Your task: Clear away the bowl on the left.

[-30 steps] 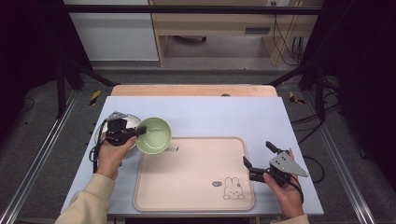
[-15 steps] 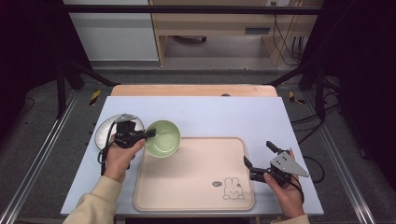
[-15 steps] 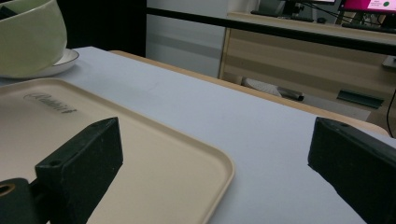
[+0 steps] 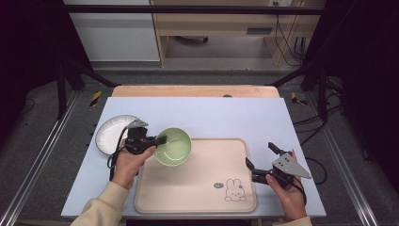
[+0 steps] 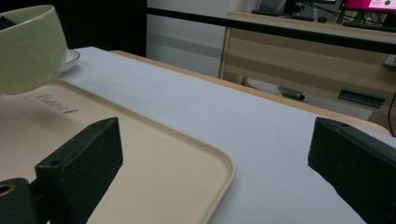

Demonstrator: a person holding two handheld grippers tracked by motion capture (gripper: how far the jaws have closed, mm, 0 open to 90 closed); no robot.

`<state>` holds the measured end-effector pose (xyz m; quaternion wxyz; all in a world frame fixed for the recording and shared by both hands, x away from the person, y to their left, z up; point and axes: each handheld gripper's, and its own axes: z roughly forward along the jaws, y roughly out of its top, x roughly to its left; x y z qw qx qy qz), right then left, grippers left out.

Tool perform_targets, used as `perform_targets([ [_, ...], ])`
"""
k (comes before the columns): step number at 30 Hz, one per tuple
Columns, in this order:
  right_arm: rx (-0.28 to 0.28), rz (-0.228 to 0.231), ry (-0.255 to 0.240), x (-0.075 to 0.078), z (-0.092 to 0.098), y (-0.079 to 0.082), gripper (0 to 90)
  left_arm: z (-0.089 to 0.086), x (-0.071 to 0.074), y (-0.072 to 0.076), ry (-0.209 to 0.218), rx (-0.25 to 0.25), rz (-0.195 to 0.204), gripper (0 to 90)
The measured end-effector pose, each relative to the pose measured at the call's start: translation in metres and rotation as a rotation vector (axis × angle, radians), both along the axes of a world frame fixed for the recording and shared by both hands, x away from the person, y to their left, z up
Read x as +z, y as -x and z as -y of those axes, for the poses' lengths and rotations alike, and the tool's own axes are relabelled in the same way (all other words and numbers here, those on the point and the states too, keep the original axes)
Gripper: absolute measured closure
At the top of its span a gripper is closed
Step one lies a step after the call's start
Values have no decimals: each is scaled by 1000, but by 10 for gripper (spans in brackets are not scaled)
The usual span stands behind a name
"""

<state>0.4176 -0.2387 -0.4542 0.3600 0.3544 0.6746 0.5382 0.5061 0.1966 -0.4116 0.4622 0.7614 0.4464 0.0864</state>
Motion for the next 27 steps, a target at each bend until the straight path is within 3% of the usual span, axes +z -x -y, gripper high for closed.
perform_targets([
  [27,-2,-2,2,0,0,0,33,34,-13,23,-49,-113,-44,834],
])
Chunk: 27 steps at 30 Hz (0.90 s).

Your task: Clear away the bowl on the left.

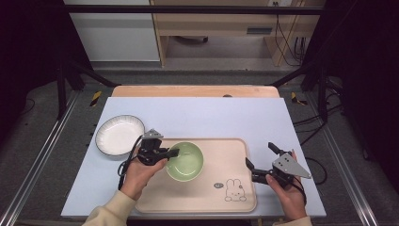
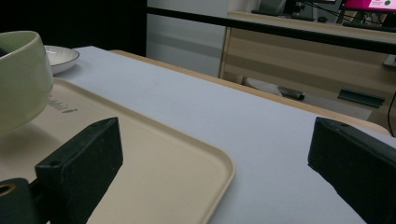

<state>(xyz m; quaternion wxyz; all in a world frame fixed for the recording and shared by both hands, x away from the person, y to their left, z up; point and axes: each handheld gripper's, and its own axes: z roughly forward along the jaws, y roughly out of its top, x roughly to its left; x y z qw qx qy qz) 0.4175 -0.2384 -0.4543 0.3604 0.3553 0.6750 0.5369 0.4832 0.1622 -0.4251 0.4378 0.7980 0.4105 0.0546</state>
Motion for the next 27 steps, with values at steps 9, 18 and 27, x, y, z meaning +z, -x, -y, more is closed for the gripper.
perform_targets([
  [9,0,-1,0,0,0,0,34,8,-7,6,-26,-33,-13,833],
  [18,-1,-1,2,0,0,0,34,13,-10,12,-46,-55,-26,833],
  [27,0,-1,4,-1,0,0,35,16,-15,13,-59,-64,-42,833],
])
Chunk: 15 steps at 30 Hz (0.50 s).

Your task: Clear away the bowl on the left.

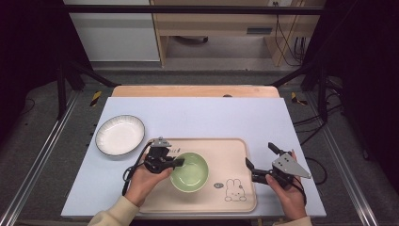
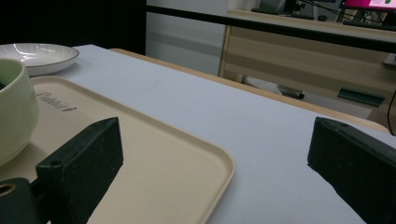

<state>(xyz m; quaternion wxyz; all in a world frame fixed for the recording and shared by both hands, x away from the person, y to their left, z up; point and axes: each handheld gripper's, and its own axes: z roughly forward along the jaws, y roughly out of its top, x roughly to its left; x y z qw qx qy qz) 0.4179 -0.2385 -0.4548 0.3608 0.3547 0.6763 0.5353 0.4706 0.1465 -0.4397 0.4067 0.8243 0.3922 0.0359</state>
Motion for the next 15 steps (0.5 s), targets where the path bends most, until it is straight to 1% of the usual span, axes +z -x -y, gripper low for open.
perform_targets([
  [11,0,-1,0,0,0,0,37,-3,-6,-3,-21,5,-15,832],
  [12,1,0,0,0,0,0,37,-4,-6,-4,-14,9,-23,832],
  [13,1,0,0,0,0,0,37,-5,-6,-4,-18,7,-22,832],
  [15,1,-2,-1,0,0,0,37,-5,-7,-5,-11,12,-26,832],
])
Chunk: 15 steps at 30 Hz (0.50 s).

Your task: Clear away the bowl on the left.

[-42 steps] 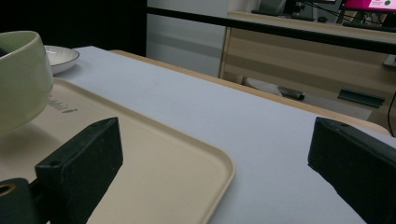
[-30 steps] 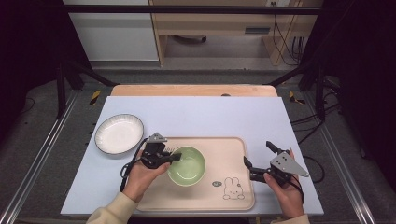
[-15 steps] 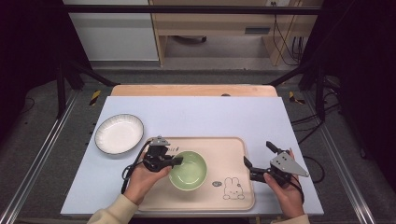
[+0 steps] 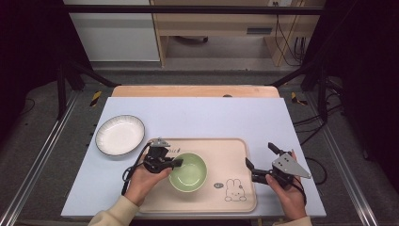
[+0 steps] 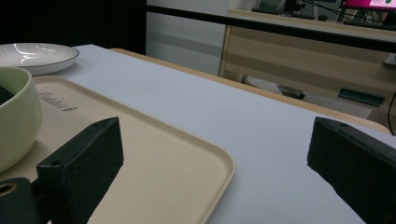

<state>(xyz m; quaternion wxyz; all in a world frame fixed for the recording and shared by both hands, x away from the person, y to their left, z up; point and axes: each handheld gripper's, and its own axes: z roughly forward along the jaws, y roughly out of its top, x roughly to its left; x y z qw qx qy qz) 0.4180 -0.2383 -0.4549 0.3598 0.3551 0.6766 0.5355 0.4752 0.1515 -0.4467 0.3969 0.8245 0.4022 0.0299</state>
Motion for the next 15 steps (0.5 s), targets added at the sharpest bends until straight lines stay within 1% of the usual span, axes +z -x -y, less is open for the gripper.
perform_targets([
  [2,1,0,1,0,0,0,38,0,0,-1,6,4,-8,832],
  [7,2,-3,0,0,-1,0,38,0,-1,-2,4,0,-12,832],
  [11,2,0,0,0,0,0,38,0,-1,-3,4,2,-31,832],
  [15,4,-4,0,0,-1,0,40,2,-1,-5,2,1,-39,828],
])
